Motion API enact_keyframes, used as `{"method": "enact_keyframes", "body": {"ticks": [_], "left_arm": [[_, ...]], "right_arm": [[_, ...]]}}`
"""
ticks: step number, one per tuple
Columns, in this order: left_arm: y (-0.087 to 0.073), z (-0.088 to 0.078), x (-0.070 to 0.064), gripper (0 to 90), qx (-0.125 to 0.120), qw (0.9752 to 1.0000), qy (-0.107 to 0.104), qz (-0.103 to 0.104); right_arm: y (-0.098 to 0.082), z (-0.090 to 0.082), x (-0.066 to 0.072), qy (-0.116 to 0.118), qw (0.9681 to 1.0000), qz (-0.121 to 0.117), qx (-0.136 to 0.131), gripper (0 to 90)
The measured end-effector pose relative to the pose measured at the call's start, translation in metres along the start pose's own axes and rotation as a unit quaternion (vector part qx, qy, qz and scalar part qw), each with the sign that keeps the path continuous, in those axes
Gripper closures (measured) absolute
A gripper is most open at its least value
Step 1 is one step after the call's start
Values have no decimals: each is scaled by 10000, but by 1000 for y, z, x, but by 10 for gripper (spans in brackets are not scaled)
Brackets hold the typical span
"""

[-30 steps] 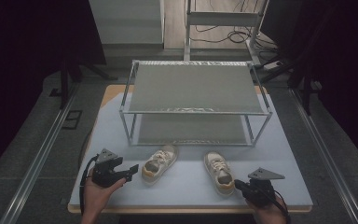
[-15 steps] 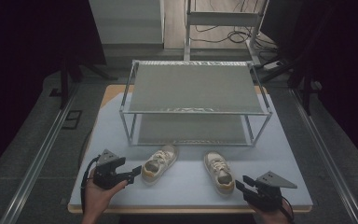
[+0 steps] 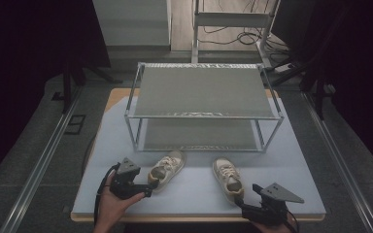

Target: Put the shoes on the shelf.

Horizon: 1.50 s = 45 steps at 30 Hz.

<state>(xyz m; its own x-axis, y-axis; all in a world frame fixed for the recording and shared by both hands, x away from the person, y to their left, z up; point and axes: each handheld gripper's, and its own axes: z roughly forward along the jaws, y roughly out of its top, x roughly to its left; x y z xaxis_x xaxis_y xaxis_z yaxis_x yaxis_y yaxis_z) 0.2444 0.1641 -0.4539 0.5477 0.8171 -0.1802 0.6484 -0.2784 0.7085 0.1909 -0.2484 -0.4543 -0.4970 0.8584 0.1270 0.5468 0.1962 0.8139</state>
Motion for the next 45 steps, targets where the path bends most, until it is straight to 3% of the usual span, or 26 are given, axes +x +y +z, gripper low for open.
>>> {"method": "enact_keyframes", "body": {"ticks": [13,20,24,29,32,42,45], "left_arm": [[15,30,-17,125,537,9977,295,295],[18,53,-18,135,849,9948,496,276],[17,58,-16,155,897,9946,468,240],[17,60,-19,257,878,9950,384,266],[18,60,-19,269,908,9946,402,284],[18,59,-19,292,888,9948,414,290],[20,60,-20,279,989,9935,460,340]], "right_arm": [[3,27,14,-242,9989,-112,389,136],[5,48,13,-400,9972,-119,612,138],[5,59,14,-478,9958,-182,757,155],[4,66,12,-573,9950,-193,795,211],[5,66,9,-527,9951,-140,822,213],[9,66,7,-481,9931,-312,1019,233],[10,67,9,-536,9925,-324,1045,210]]}}
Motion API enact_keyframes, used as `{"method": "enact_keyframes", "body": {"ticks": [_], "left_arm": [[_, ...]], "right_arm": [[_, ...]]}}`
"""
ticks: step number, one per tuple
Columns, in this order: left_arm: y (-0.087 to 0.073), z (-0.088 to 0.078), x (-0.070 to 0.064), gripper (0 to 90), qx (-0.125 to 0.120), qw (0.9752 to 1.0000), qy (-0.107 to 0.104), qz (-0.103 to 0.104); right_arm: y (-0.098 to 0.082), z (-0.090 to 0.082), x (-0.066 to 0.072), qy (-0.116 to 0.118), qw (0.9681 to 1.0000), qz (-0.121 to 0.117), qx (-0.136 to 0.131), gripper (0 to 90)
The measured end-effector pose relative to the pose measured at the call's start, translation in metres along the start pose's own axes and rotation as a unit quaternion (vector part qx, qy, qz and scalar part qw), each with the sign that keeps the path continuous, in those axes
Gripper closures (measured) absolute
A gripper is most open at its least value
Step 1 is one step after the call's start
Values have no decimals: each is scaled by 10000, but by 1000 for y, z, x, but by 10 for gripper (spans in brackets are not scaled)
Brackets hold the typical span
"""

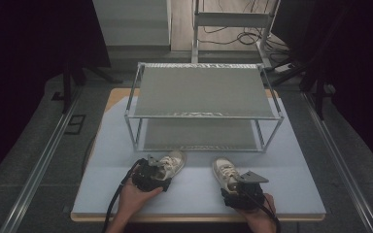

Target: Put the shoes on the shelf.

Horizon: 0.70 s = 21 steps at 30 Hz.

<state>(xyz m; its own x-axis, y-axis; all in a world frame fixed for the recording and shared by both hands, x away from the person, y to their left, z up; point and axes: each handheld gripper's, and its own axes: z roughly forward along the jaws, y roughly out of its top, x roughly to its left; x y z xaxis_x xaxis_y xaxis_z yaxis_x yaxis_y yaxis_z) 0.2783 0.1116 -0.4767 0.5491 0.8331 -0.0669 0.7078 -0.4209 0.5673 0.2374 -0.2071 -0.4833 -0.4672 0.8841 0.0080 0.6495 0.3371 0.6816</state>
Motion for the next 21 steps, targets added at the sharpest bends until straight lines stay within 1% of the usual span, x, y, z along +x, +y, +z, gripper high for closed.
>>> {"method": "enact_keyframes", "body": {"ticks": [1,2,3,4,6,7,10,12,16,18,21], "left_arm": [[1,0,-1,272,36,10000,55,29],[1,1,-2,268,21,10000,86,11],[1,2,-2,266,47,9999,106,39],[1,3,-2,260,56,9999,128,15],[0,4,-1,256,85,9999,88,-16],[0,5,-1,260,142,9998,106,62],[1,5,-2,282,139,9997,142,110],[0,5,-3,290,87,9998,159,89],[-2,4,-3,298,23,9999,122,84],[-3,3,-2,301,-7,10000,63,74],[-3,0,-1,302,-89,10000,-20,31]], "right_arm": [[1,2,2,-62,10000,16,53,187],[2,5,2,-36,9999,27,119,179],[2,7,3,-63,9999,29,135,184],[3,9,3,-90,9998,36,147,193],[4,10,2,-125,9998,58,141,221],[4,10,1,-119,9998,68,140,226],[3,9,-1,-132,9998,81,132,253],[2,7,-2,-145,9998,96,111,272],[0,5,-5,-88,9999,134,53,285],[0,4,-5,-88,9999,79,28,287],[0,1,-4,8,10000,52,9,290]]}}
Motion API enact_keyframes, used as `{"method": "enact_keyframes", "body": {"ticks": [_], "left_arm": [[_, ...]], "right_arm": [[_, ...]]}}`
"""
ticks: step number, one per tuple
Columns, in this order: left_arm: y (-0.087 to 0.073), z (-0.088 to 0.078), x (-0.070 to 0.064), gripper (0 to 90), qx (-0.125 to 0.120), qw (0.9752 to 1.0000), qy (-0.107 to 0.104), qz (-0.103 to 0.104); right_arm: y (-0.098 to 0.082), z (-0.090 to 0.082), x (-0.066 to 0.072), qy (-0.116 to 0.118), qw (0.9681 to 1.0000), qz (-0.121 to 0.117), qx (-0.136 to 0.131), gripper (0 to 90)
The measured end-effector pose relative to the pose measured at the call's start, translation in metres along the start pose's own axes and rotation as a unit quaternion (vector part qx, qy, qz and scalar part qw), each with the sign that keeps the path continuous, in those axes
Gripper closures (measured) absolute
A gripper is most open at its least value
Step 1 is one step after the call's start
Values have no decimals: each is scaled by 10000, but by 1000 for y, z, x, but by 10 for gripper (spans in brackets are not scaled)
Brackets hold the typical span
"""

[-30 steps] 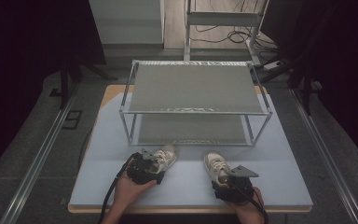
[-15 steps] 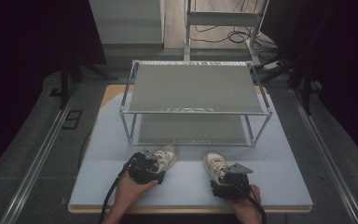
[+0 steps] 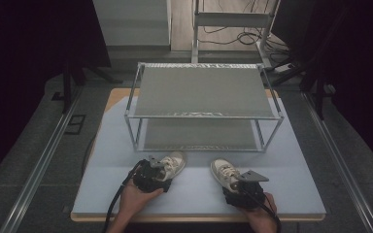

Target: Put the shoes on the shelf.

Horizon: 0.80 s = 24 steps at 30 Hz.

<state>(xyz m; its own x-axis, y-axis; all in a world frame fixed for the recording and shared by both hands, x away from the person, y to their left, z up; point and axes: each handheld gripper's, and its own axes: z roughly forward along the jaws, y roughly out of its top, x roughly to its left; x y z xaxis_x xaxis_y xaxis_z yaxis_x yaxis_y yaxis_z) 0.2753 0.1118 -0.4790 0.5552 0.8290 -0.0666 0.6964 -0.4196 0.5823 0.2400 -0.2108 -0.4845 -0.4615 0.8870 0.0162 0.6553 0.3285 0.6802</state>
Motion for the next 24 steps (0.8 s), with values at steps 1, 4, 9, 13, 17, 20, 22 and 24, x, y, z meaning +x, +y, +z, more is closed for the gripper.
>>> {"method": "enact_keyframes", "body": {"ticks": [1,4,9,13,17,20,22,24], "left_arm": [[0,-2,0,302,-31,10000,-8,2],[3,-8,1,302,-136,9999,-56,-16],[13,-13,-1,301,-323,9994,-23,-74],[24,-10,-2,300,-414,9990,-39,-162],[33,-5,-3,300,-454,9987,-36,-208],[40,-1,-3,300,-429,9989,-19,-207],[44,2,-3,300,-436,9988,-5,-225],[47,3,-2,300,-444,9987,6,-247]], "right_arm": [[0,-1,0,15,10000,-3,-17,290],[2,-5,1,34,9999,-15,-95,290],[11,-10,-2,50,9996,67,-266,290],[23,-8,-5,33,9993,113,-366,291],[33,-3,-8,28,9990,152,-422,291],[41,4,-11,-10,9987,221,-449,291],[46,9,-14,-38,9986,247,-469,291],[50,13,-15,-48,9985,284,-472,291]]}}
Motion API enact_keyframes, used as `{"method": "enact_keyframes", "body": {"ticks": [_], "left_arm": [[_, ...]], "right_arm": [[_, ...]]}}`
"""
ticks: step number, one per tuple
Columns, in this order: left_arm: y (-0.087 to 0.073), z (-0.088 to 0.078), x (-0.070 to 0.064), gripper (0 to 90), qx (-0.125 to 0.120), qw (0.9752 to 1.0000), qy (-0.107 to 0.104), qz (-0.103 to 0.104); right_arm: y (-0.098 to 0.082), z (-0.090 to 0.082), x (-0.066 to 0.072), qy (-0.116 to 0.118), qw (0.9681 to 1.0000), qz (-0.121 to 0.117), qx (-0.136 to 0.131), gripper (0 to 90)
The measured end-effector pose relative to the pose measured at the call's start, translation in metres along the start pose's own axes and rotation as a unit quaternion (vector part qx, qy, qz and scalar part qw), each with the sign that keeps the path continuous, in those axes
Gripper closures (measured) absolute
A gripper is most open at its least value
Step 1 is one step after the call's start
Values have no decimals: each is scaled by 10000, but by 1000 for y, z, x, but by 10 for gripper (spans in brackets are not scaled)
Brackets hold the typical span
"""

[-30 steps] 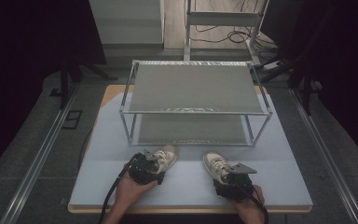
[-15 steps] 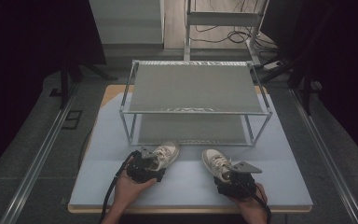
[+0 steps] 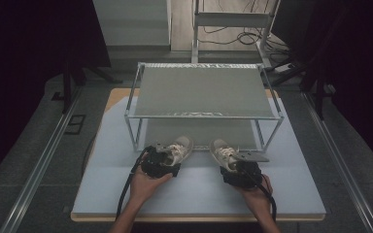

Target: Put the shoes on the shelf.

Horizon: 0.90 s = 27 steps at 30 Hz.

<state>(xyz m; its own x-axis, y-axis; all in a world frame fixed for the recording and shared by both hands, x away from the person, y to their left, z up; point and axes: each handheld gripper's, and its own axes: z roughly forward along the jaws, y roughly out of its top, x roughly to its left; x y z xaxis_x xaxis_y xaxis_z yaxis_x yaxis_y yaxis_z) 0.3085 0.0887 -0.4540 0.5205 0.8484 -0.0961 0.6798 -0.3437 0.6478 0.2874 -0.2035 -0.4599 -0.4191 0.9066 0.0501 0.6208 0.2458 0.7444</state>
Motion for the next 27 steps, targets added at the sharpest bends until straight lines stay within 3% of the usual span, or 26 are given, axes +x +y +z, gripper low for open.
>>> {"method": "enact_keyframes", "body": {"ticks": [19,23,27], "left_arm": [[31,26,5,298,-8,9998,65,-178],[38,33,6,298,-12,9994,107,-336],[44,40,12,298,5,9998,131,-156]], "right_arm": [[30,33,0,1,9999,96,-107,291],[37,39,1,-30,9998,129,-144,291],[43,47,0,-82,9997,179,-162,291]]}}
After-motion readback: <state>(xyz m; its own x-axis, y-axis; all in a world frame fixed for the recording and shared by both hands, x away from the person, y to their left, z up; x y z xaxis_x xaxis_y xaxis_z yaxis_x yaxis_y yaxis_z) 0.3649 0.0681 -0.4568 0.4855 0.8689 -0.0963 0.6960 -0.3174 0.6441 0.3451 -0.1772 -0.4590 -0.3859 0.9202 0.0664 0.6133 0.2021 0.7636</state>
